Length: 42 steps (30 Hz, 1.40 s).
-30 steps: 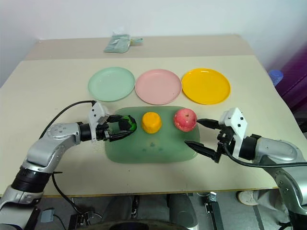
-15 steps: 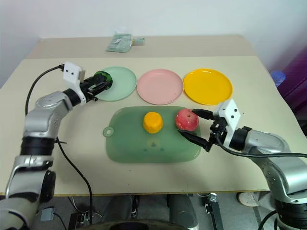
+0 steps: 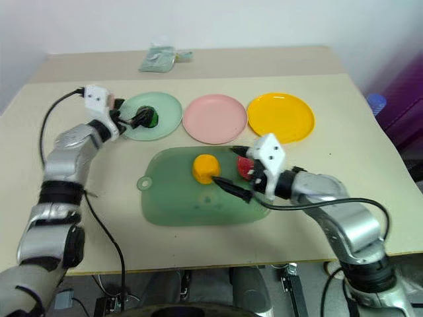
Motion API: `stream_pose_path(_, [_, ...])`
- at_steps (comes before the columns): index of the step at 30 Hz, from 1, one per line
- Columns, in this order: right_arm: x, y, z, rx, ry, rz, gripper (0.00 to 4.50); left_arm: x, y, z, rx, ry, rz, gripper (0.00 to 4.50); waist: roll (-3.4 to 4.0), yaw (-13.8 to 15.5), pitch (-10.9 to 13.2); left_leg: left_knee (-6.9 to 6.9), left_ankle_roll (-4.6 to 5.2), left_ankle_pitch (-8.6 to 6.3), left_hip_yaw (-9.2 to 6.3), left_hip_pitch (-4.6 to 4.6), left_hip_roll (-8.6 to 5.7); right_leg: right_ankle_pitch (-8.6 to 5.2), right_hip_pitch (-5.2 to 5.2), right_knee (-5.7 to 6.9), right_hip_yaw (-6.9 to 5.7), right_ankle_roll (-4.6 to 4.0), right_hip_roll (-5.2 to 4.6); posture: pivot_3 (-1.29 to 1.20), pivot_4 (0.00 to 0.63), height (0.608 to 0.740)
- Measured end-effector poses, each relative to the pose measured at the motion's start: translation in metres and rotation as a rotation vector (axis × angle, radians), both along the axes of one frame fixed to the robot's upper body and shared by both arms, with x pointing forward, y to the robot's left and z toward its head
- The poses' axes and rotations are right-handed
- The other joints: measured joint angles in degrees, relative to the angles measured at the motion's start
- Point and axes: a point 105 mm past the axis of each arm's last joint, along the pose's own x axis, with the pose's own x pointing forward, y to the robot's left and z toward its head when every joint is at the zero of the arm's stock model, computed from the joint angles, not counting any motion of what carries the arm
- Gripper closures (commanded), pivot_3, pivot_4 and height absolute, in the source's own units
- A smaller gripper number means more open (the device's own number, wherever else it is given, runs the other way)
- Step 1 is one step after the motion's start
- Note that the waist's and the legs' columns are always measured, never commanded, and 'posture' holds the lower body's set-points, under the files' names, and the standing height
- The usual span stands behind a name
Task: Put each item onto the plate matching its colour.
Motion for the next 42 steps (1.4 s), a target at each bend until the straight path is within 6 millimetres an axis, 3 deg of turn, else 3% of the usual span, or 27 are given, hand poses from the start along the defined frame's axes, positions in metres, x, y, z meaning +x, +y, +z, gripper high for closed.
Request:
stream_pose_path(5, [0.013, 0.017, -0.014, -0.041, 0.022, 0.010, 0.00, -0.082, -0.026, -0.036, 0.147, 0.129, -0.328, 0.05, 0.01, 0.21, 0.00, 0.01, -0.02, 0.01, 0.01, 0.05, 0.01, 0.00, 0.05, 0.01, 0.00, -0.02, -0.04, 0.00, 0.150, 0.740])
stream_pose_path(8, [0.022, 0.021, -0.024, -0.066, 0.051, -0.011, 0.00, -0.113, -0.038, -0.054, 0.172, 0.204, -0.428, 0.05, 0.01, 0.95, 0.00, 0.01, -0.02, 0.01, -0.07, 0.06, 0.01, 0.00, 0.13, 0.01, -0.09, -0.04, 0.00, 0.00, 0.150, 0.740])
stream_pose_path(11, [0.034, 0.021, -0.029, -0.077, 0.051, -0.058, 0.00, -0.128, -0.045, -0.059, 0.150, 0.228, -0.461, 0.05, 0.00, 1.10, -0.01, 0.02, -0.01, 0.01, -0.07, 0.09, 0.00, 0.00, 0.18, 0.00, -0.10, -0.04, -0.01, 0.00, 0.150, 0.740])
stream_pose_path(16, [0.034, 0.022, -0.033, -0.072, 0.067, -0.059, 1.58, -0.145, -0.054, -0.061, 0.119, 0.230, -0.461, 0.00, 0.02, 0.57, -0.01, -0.01, 0.05, -0.03, -0.04, 0.08, 0.04, 0.00, 0.13, -0.02, -0.07, -0.04, 0.03, 0.00, 0.150, 0.740])
stream_pose_path(22, [0.042, 0.016, -0.021, -0.043, 0.043, -0.105, 1.65, -0.149, -0.056, -0.063, 0.103, 0.238, -0.443, 0.00, 0.03, 0.80, 0.00, 0.02, 0.05, -0.03, -0.04, 0.08, 0.01, 0.00, 0.14, 0.00, -0.08, -0.04, 0.04, 0.00, 0.150, 0.740])
stream_pose_path(26, [0.062, -0.003, 0.026, 0.007, -0.093, -0.188, 1.65, -0.146, -0.059, -0.060, 0.097, 0.223, -0.443, 0.00, 0.04, 0.79, 0.01, 0.01, 0.05, -0.03, -0.05, 0.08, 0.01, 0.01, 0.13, -0.01, -0.09, -0.04, 0.06, 0.00, 0.150, 0.740])
stream_pose_path(30, [0.093, -0.037, 0.062, 0.036, -0.179, -0.356, 1.65, -0.143, -0.064, -0.057, 0.084, 0.202, -0.457, 0.00, 0.04, 0.68, 0.00, 0.00, 0.05, -0.03, -0.01, 0.08, -0.02, 0.01, 0.13, -0.01, -0.09, -0.05, 0.05, 0.00, 0.150, 0.740])
stream_pose_path(34, [0.143, -0.097, 0.051, -0.044, -0.122, -0.651, 1.65, -0.140, -0.067, -0.060, 0.049, 0.202, -0.465, 0.00, 0.04, 0.66, 0.00, 0.00, 0.05, -0.03, 0.12, 0.08, -0.13, 0.01, 0.11, -0.02, -0.08, -0.05, 0.05, 0.00, 0.150, 0.740])
stream_pose_path(36, [0.154, -0.114, 0.036, -0.069, -0.091, -0.717, 1.65, -0.140, -0.069, -0.059, 0.041, 0.196, -0.468, 0.00, 0.04, 0.59, 0.01, -0.04, 0.05, -0.03, 0.15, 0.05, -0.11, 0.01, 0.05, -0.02, -0.04, -0.06, 0.06, 0.00, 0.150, 0.740])
stream_pose_path(38, [0.161, -0.124, 0.020, -0.084, -0.067, -0.745, 0.68, -0.140, -0.071, -0.059, 0.037, 0.189, -0.474, 0.00, 0.07, 0.49, 0.02, -0.08, 0.05, -0.03, 0.17, 0.02, -0.10, 0.01, -0.04, -0.02, 0.02, -0.05, 0.06, 0.00, 0.150, 0.740])
stream_pose_path(40, [0.162, -0.123, 0.016, -0.076, -0.077, -0.722, 0.01, -0.140, -0.071, -0.060, 0.033, 0.190, -0.471, 0.00, 0.14, 0.18, 0.07, -0.08, 0.06, -0.03, 0.24, -0.02, -0.06, 0.01, -0.12, -0.01, 0.11, -0.05, 0.06, 0.00, 0.150, 0.740])
stream_pose_path(42, [0.159, -0.112, 0.030, -0.038, -0.144, -0.636, 0.01, -0.140, -0.070, -0.060, 0.031, 0.192, -0.461, 0.00, 0.18, -0.43, 0.09, -0.08, 0.06, -0.03, 0.23, -0.02, 0.02, 0.01, -0.12, 0.00, 0.11, -0.04, 0.05, 0.00, 0.150, 0.740])
